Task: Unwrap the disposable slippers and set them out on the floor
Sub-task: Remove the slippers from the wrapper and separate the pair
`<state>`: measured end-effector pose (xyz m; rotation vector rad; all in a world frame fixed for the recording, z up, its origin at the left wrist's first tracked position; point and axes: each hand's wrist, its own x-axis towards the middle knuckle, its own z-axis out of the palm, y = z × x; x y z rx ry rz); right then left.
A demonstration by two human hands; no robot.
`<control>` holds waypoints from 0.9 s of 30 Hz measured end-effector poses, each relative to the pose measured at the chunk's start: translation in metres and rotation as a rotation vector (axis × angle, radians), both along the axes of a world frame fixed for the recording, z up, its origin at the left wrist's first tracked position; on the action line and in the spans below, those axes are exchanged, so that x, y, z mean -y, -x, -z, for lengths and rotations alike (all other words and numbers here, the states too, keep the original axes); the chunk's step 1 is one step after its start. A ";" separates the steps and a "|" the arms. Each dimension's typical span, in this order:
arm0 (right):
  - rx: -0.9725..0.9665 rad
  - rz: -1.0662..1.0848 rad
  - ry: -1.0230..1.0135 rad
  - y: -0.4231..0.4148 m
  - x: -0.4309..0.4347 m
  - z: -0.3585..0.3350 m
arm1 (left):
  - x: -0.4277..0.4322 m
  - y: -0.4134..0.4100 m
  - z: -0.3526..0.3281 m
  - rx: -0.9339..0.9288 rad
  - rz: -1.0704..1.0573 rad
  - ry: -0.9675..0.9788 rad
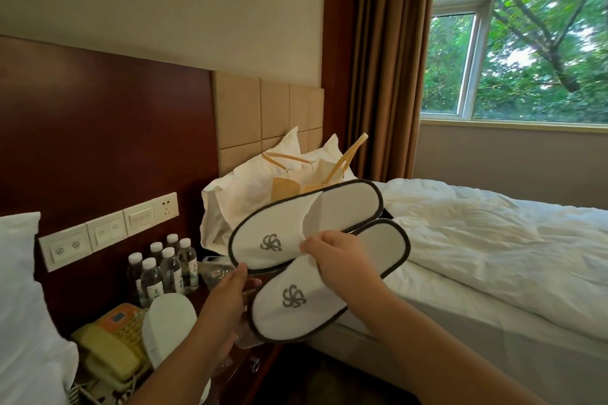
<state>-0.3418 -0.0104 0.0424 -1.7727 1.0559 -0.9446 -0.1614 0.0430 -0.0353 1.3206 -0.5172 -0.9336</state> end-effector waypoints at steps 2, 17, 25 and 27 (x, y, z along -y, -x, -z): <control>-0.041 0.034 0.043 0.004 0.000 0.005 | 0.001 -0.001 0.004 0.055 0.014 -0.021; -0.664 0.163 0.473 0.031 -0.002 0.017 | 0.022 0.038 -0.047 1.965 0.290 0.368; -0.804 0.196 0.517 0.097 -0.008 0.007 | 0.036 0.079 -0.059 2.064 0.424 0.536; -0.824 0.260 0.531 0.117 -0.011 0.008 | 0.035 0.095 -0.062 2.019 0.479 0.544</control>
